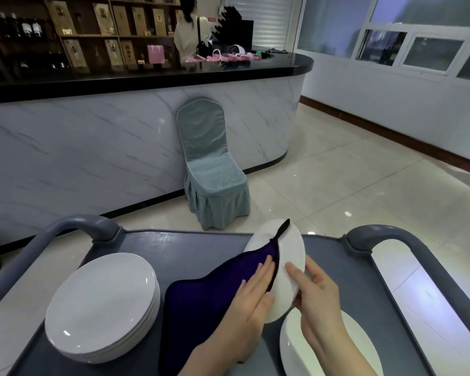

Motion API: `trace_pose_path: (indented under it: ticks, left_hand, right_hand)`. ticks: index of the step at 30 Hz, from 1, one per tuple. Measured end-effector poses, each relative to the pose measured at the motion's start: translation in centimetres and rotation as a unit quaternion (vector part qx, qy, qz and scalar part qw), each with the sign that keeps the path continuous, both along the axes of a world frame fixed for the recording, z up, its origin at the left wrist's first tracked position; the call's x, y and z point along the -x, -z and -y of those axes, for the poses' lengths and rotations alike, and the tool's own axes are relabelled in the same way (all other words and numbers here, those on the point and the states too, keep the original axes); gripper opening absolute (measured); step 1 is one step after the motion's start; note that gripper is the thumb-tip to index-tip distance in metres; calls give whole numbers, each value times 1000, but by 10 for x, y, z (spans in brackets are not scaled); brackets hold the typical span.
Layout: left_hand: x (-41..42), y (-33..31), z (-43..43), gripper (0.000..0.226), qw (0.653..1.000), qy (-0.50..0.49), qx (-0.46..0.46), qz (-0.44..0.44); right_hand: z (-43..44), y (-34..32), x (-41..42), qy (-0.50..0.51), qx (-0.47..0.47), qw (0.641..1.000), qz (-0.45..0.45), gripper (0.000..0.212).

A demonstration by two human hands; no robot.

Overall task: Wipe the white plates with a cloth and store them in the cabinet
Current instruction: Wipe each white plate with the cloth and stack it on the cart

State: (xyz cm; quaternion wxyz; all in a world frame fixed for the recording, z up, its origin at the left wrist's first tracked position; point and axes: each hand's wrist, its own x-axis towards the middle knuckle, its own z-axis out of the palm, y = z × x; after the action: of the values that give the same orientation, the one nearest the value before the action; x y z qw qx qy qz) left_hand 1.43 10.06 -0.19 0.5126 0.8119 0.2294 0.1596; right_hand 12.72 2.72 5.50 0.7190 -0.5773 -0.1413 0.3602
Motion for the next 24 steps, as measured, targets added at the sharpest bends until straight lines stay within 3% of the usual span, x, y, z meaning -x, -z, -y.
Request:
trace_pose_path:
  ticks: [6, 8, 10, 12, 16, 21, 24]
  left_hand:
    - [17, 13, -40, 53, 990, -82, 82, -81]
    - [27, 11, -51, 52, 987, -100, 48, -120]
    - [34, 4, -59, 44, 980, -161, 40, -114]
    - [37, -9, -63, 30, 969, -221, 87, -65]
    - [38, -45, -59, 20, 925, -268, 259, 76]
    - [51, -63, -56, 27, 874, -337, 324, 133]
    - [73, -56, -60, 25, 845, -387, 330, 163]
  right_hand:
    - [11, 4, 3, -39, 26, 991, 122, 34]
    - [12, 5, 3, -46, 40, 985, 164, 36]
    - [11, 5, 4, -38, 53, 977, 202, 38]
    - [11, 7, 6, -30, 69, 958, 276, 39]
    - [12, 15, 16, -41, 74, 875, 477, 38]
    - [0, 22, 36, -78, -4, 694, 715, 46]
    - [-14, 26, 42, -157, 1, 666, 729, 55]
